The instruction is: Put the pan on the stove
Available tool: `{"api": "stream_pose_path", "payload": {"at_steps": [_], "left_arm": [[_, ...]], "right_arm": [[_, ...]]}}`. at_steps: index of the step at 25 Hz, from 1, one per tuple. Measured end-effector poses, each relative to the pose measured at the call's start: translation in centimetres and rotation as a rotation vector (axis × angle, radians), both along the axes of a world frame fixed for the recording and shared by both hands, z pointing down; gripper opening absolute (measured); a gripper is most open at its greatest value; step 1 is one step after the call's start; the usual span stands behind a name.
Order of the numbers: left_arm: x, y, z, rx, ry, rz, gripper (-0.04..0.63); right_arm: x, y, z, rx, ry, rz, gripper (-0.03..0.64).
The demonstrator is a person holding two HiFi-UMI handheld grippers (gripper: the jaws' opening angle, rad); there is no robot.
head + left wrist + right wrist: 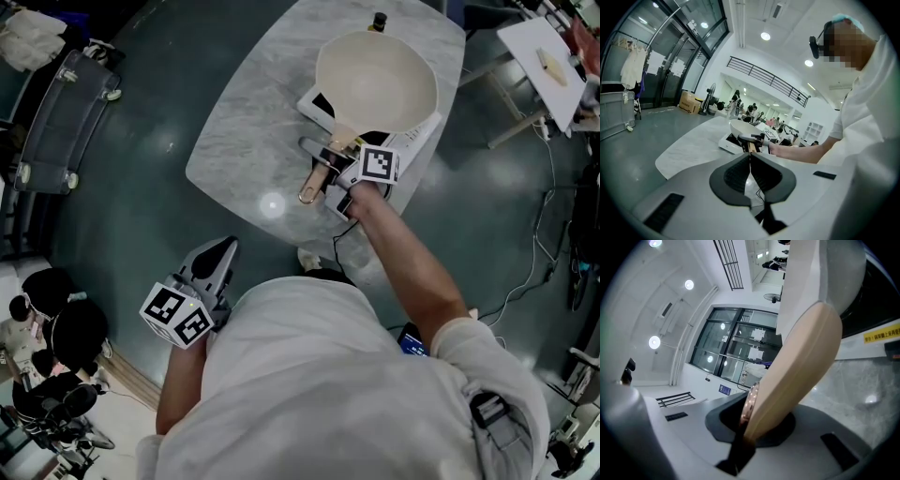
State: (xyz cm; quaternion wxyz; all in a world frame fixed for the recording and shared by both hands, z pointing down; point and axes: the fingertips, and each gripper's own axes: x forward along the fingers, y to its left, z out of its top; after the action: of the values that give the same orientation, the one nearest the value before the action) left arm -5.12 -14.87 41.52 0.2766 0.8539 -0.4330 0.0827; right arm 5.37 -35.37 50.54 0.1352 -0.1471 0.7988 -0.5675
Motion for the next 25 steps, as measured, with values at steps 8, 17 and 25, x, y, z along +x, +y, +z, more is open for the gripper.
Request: {"api": "stream_pose_path", "payload": {"at_steps": [8,17,25], "left_arm": [[-0.9,0.3,0.3,-0.003,0.013,-0.001,0.02],[-1.7,1.0,0.5,0.006,0.029,0.017,0.02],[-2.9,1.8,0.3,0.006,0.043,0.036,0.02]], "right_arm": [[-0.4,0.2,0.1,-0.018,-0.007,-0.018,0.06],[0.2,-0.3,-0.2,-0.034,-0.041,0.017,0.201],[1.0,-0.5,0.1,-0.065,-0.048,0.079,0.296]]}}
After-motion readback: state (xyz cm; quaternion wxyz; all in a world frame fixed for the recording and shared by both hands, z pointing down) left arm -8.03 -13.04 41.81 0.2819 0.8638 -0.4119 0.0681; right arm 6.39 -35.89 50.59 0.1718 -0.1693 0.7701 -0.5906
